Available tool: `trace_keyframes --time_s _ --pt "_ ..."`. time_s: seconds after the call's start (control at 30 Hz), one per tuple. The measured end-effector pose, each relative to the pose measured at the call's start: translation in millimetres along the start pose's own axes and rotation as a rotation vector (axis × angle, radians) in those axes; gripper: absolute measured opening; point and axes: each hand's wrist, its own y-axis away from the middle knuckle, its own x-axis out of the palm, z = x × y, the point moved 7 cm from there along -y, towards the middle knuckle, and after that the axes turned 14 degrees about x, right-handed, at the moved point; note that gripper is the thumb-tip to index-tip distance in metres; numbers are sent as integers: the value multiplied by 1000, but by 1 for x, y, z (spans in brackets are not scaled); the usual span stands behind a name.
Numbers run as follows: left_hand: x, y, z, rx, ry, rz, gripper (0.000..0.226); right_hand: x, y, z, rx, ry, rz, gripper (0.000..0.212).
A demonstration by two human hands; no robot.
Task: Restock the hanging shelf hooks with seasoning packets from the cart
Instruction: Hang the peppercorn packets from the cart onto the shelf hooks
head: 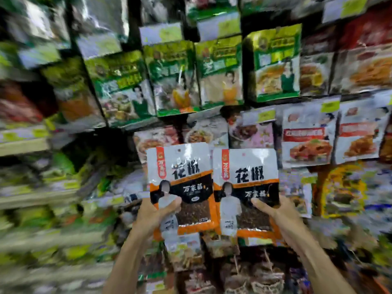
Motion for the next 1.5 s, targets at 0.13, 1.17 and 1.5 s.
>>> trace_keyframes --time_s 0.13,1.17,1.5 --pt "-115 -8 1 59 -79 -83 79 120 -9 2 -2 -22 83 44" --pt "-410 -90 21 220 -164 -227 70 446 -96 95 -100 9 281 16" --pt "-402 -100 23 226 -119 -223 48 467 -137 101 -108 -5 234 42"
